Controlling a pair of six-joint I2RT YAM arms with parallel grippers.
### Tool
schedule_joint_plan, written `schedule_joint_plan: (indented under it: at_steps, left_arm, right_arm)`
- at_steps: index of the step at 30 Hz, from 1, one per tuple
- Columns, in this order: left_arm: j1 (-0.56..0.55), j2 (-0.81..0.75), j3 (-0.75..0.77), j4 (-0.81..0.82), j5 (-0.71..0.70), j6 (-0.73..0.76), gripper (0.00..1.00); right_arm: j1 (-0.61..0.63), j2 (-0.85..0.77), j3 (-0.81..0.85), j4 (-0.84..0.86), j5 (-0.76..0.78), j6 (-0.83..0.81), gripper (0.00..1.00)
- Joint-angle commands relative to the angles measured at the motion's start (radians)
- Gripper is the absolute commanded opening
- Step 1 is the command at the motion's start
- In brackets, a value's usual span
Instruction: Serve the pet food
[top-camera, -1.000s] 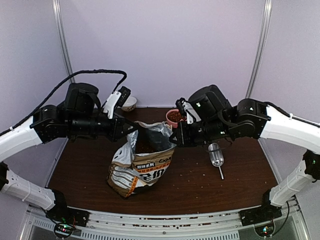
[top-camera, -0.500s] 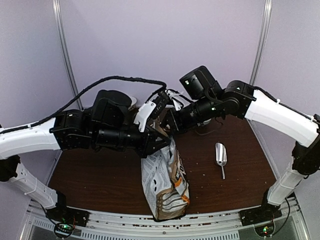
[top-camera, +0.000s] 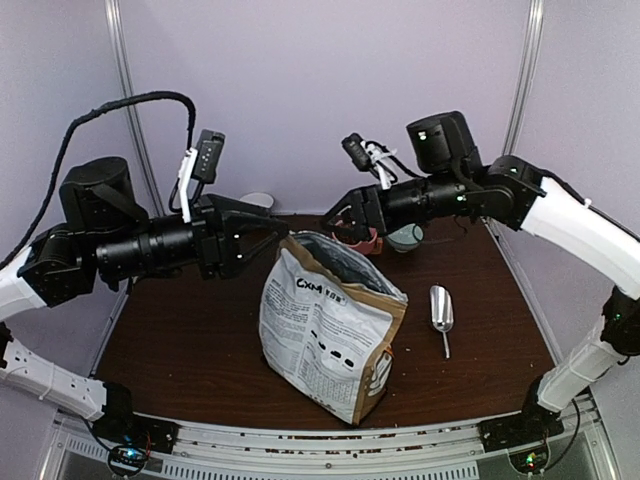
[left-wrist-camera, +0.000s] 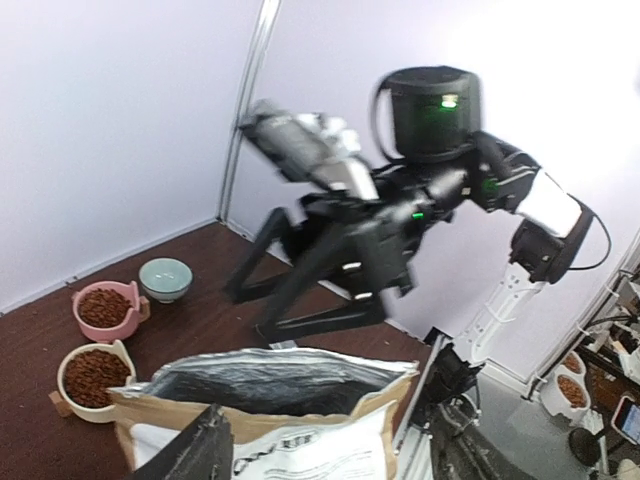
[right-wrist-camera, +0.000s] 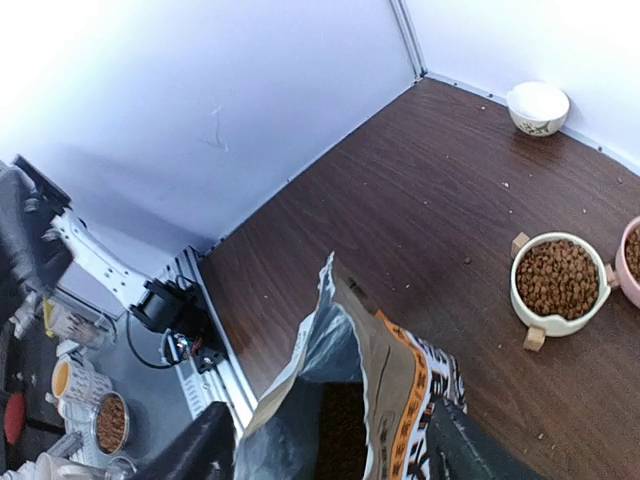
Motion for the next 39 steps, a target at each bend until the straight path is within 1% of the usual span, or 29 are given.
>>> schedule_joint_plan:
  at_steps: [1,3,5,7,9,11,14,16,21,24,28,31,35,39]
  left_arm:
    - [0.116,-0.038,-0.046,-0.061,0.088,0.058,0.74]
    - [0.19,-0.065,-0.095,-0.027,0.195,0.076,0.78]
    - [0.284,-0.095,-0.147,0.032,0.294,0.093,0.8]
    - [0.356,-0.098,-0.184,0.057,0.423,0.124,0.82]
    - [0.412,-0.078,-0.192,0.052,0.506,0.158,0.82]
    - [0.462,-0.061,-0.21,0.077,0.59,0.192,0.83]
    - [0.58,-0.03,-0.272,0.208,0.793,0.182,0.84]
    - [0.639,-0.001,-0.299,0.286,0.875,0.16,0.84]
    - [0.656,0.096,-0.265,0.295,0.933,0.225,0.84]
    - [0.656,0.157,-0.237,0.291,0.959,0.255,0.83]
    - [0.656,0.237,-0.186,0.249,1.0,0.29,0.82]
    - [0.654,0.271,-0.165,0.25,1.041,0.292,0.8]
    - [0.655,0.306,-0.152,0.26,1.065,0.299,0.8]
    - [0.652,0.342,-0.139,0.292,1.078,0.289,0.8]
  right_arm:
    - [-0.008,-0.228,-0.128,0.063,0.092,-0.101,0.84]
    - [-0.008,-0.317,-0.243,0.087,0.104,-0.116,0.93]
    - [-0.008,-0.405,-0.357,0.118,0.1,-0.104,0.97]
    - [-0.007,-0.491,-0.472,0.179,0.068,-0.079,0.98]
    - [0.008,-0.578,-0.586,0.253,0.052,-0.047,0.99]
    - [0.051,-0.652,-0.681,0.317,0.085,-0.03,0.99]
    - [0.119,-0.715,-0.779,0.36,0.163,-0.015,0.98]
    - [0.148,-0.725,-0.815,0.372,0.206,-0.01,0.97]
    - [0.236,-0.681,-0.828,0.385,0.321,-0.043,0.92]
    - [0.257,-0.632,-0.827,0.397,0.363,-0.055,0.88]
    - [0.277,-0.578,-0.802,0.391,0.385,-0.067,0.84]
    - [0.285,-0.549,-0.787,0.385,0.406,-0.07,0.82]
    - [0.288,-0.521,-0.781,0.387,0.412,-0.064,0.75]
    - [0.288,-0.518,-0.795,0.417,0.408,-0.054,0.77]
